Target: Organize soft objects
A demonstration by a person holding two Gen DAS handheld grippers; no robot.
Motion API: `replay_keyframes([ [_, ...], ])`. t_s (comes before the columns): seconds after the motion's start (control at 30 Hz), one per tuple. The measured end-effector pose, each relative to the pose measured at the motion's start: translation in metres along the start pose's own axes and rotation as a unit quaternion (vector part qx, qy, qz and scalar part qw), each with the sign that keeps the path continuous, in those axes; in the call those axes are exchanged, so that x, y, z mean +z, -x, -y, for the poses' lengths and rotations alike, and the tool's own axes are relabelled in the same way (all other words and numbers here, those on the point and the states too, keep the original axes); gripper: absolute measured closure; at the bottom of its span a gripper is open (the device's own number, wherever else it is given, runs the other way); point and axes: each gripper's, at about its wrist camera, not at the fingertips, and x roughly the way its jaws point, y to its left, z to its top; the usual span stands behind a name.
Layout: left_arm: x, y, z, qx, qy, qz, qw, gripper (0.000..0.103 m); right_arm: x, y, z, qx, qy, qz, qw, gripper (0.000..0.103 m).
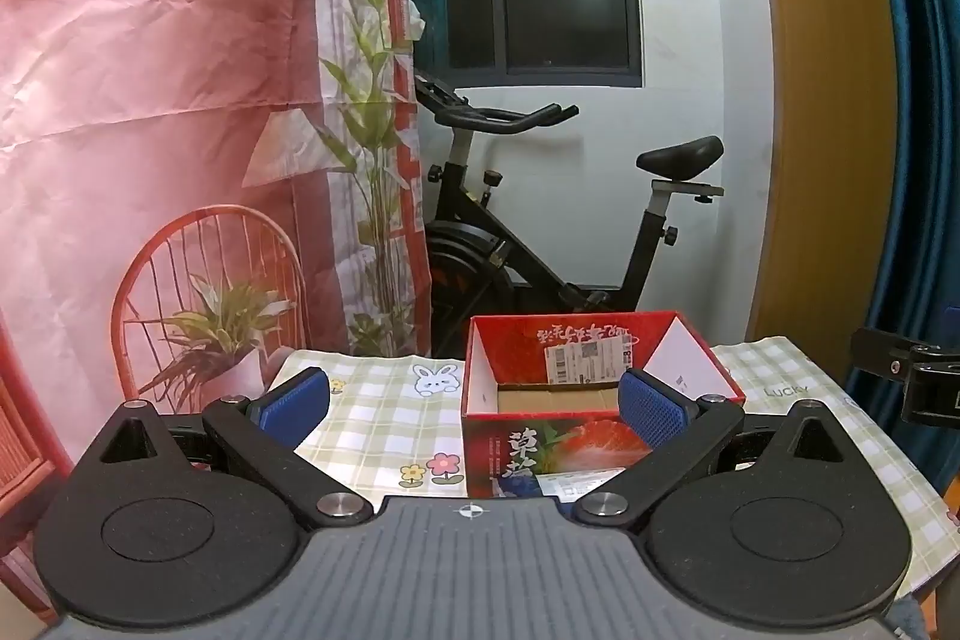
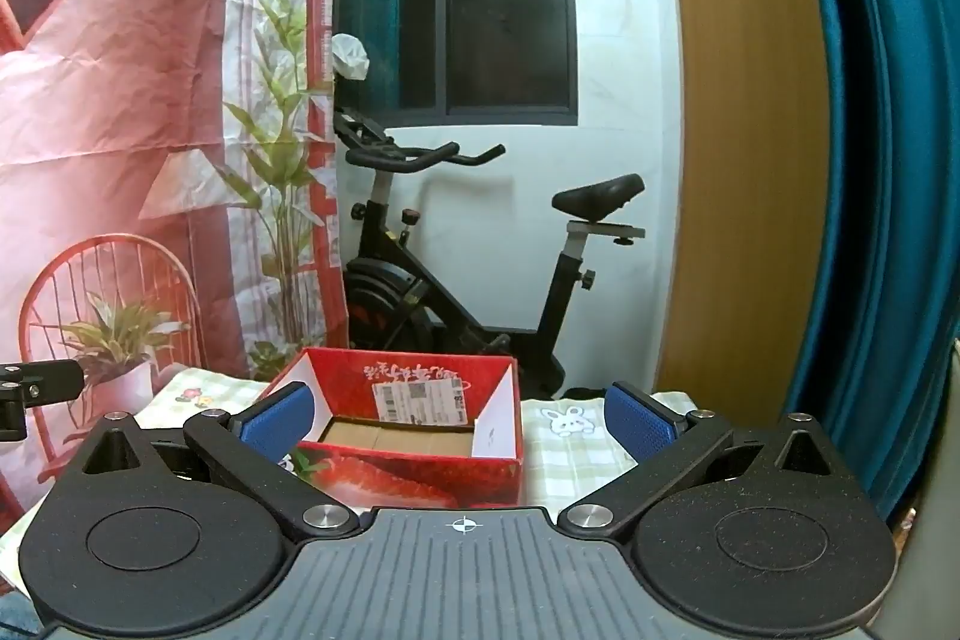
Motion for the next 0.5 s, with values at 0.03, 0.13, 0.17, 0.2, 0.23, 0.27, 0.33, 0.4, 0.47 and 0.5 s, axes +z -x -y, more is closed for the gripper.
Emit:
replay_keyframes([
  [0.03,-0.0002,0.0006,0.0003,0.000,0.000,0.001,1.0000,0.000,-0.0002,0.0001,-0.0001,0.000,0.000,0.000,1.000,0.000],
  [0.13,0.0000,0.0011,0.0001,0.000,0.001,0.002,1.0000,0.000,0.0013,-0.0037,0.0014,-0.001,-0.002,-0.002,1.000,0.000],
  [0.17,0.0004,0.0011,-0.0002,0.000,0.001,0.002,1.0000,0.000,0.0013,-0.0032,0.0019,0.000,-0.001,-0.001,1.000,0.000],
  [0.2,0.0008,0.0010,-0.0011,-0.001,0.001,0.002,1.0000,0.000,0.0012,-0.0033,0.0020,0.000,-0.001,-0.001,1.000,0.000],
  [0.23,0.0008,0.0014,-0.0015,-0.001,0.002,0.003,1.0000,0.000,0.0012,-0.0032,0.0021,0.001,-0.002,-0.002,1.000,0.000],
  [0.27,0.0005,0.0013,-0.0013,-0.001,0.002,0.003,1.0000,0.000,0.0011,-0.0033,0.0019,0.001,-0.002,-0.002,1.000,0.000],
  [0.33,-0.0001,0.0013,-0.0012,-0.001,0.002,0.003,1.0000,0.000,0.0008,-0.0033,0.0017,0.000,-0.002,-0.001,1.000,0.000],
  [0.4,-0.0004,0.0012,-0.0009,-0.001,0.002,0.003,1.0000,0.000,0.0006,-0.0036,0.0018,0.000,-0.002,-0.002,1.000,0.000],
  [0.47,-0.0005,0.0012,-0.0011,-0.001,0.002,0.003,1.0000,0.000,0.0005,-0.0036,0.0017,0.000,-0.002,-0.002,1.000,0.000],
  [0.5,-0.0003,0.0012,-0.0009,-0.001,0.002,0.003,1.0000,0.000,0.0004,-0.0038,0.0018,0.000,-0.002,-0.002,1.000,0.000],
])
